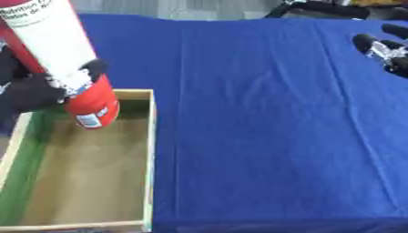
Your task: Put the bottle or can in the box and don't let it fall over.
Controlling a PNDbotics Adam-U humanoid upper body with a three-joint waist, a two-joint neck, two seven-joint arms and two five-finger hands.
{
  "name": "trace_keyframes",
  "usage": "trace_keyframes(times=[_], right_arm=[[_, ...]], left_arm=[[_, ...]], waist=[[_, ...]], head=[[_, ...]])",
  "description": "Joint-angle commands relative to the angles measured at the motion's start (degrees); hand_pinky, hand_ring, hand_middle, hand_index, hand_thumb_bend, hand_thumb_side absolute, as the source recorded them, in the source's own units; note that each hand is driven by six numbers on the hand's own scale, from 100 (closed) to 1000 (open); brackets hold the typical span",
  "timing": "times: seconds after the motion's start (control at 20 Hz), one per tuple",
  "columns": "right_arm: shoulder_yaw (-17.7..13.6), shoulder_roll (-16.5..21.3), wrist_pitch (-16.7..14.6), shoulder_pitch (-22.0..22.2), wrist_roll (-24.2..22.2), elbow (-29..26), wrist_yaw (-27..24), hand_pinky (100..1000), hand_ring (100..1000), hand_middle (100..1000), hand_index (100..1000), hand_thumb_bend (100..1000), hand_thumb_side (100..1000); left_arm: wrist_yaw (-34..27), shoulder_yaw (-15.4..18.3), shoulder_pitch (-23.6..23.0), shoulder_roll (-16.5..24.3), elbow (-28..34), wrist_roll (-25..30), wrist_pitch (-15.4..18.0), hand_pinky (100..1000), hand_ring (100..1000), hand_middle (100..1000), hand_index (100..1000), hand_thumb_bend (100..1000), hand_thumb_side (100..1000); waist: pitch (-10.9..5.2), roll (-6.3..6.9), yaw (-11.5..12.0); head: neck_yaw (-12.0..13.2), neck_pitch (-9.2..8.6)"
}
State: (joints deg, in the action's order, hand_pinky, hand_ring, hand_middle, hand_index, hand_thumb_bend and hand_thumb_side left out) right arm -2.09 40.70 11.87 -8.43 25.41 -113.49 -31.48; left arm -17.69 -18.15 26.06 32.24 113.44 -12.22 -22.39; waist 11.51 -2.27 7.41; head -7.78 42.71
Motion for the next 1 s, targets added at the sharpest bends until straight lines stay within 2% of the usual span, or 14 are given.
trace_keyframes(times=[0.05, 0.2, 0.35, 0.5, 0.55, 0.6, 0.65, 0.7, 0.75, 0.9, 0.95, 1.0], right_arm=[[-0.7, 1.5, -0.2, -0.3, 0.0, -1.1, 0.0, 898, 890, 890, 915, 576, 100], [-0.7, 1.4, -0.2, -0.3, 0.0, -1.1, -0.1, 898, 890, 890, 915, 575, 100], [-0.7, 1.4, -0.3, -0.3, 0.0, -1.1, -0.1, 898, 890, 890, 915, 573, 100], [-0.7, 1.4, -0.3, -0.3, 0.0, -1.1, -0.1, 898, 890, 890, 916, 573, 100], [-0.7, 1.4, -0.3, -0.3, 0.0, -1.1, -0.1, 898, 890, 890, 916, 573, 100], [-0.7, 1.5, -0.3, -0.3, 0.1, -1.1, -0.1, 898, 890, 889, 916, 572, 100], [-0.7, 1.5, -0.3, -0.2, 0.1, -1.1, -0.1, 898, 890, 889, 916, 571, 100], [-0.7, 1.5, -0.3, -0.2, 0.1, -1.1, -0.2, 898, 890, 889, 916, 571, 100], [-0.7, 1.6, -0.3, -0.2, 0.0, -1.1, -0.2, 898, 890, 889, 916, 571, 100], [-0.7, 1.6, -0.4, -0.3, 0.0, -1.1, -0.3, 898, 890, 889, 916, 572, 100], [-0.7, 1.6, -0.4, -0.2, 0.0, -1.1, -0.3, 898, 890, 889, 916, 572, 100], [-0.7, 1.6, -0.4, -0.2, 0.0, -1.1, -0.3, 898, 890, 889, 916, 572, 100]], left_arm=[[-0.2, 0.9, -0.4, 1.4, 0.8, -0.5, 1.0, 694, 669, 385, 374, 192, 100], [-0.7, 0.8, -1.3, 1.0, 0.4, -0.8, 1.5, 698, 677, 396, 386, 203, 100], [-0.8, 0.6, -2.0, 1.0, 0.0, -0.6, 1.8, 713, 708, 455, 449, 275, 100], [-0.4, 0.5, -2.8, 1.3, -0.6, -0.5, 1.9, 735, 744, 529, 546, 350, 100], [-0.1, 0.6, -3.1, 1.4, -0.8, -0.5, 2.0, 755, 773, 591, 618, 391, 100], [0.4, 0.6, -3.4, 1.7, -0.9, -0.4, 2.2, 763, 785, 620, 652, 417, 100], [1.0, 0.6, -3.7, 1.9, -0.9, -0.1, 2.4, 784, 819, 695, 723, 477, 100], [1.6, 0.6, -4.0, 2.2, -1.0, 0.5, 2.7, 799, 841, 733, 759, 529, 100], [2.4, 0.6, -4.3, 2.4, -1.0, 1.2, 3.1, 813, 862, 765, 795, 618, 150], [5.5, 0.7, -5.1, 2.9, -1.4, 4.1, 4.4, 837, 903, 826, 851, 805, 263], [6.5, 0.7, -5.4, 3.0, -1.7, 5.0, 4.7, 838, 904, 828, 853, 813, 267], [7.5, 0.8, -5.6, 3.2, -1.9, 5.7, 4.9, 846, 917, 848, 871, 873, 299]], waist=[[-1.12, 0.02, -0.2], [-1.17, -0.07, -0.3], [-1.18, -0.09, -0.3], [-1.20, -0.08, -0.3], [-1.21, -0.07, -0.3], [-1.23, -0.07, -0.3], [-1.24, -0.07, -0.2], [-1.26, -0.07, -0.2], [-1.27, -0.07, -0.2], [-1.32, -0.13, -0.2], [-1.33, -0.15, -0.2], [-1.36, -0.16, -0.1]], head=[[-0.2, -0.30], [-0.3, -0.38], [-0.2, -0.20], [-0.1, 0.05], [-0.1, 0.08], [-0.1, 0.11], [-0.1, 0.13], [-0.1, 0.14], [-0.1, 0.15], [-0.1, 0.10], [-0.1, 0.08], [-0.1, 0.09]])
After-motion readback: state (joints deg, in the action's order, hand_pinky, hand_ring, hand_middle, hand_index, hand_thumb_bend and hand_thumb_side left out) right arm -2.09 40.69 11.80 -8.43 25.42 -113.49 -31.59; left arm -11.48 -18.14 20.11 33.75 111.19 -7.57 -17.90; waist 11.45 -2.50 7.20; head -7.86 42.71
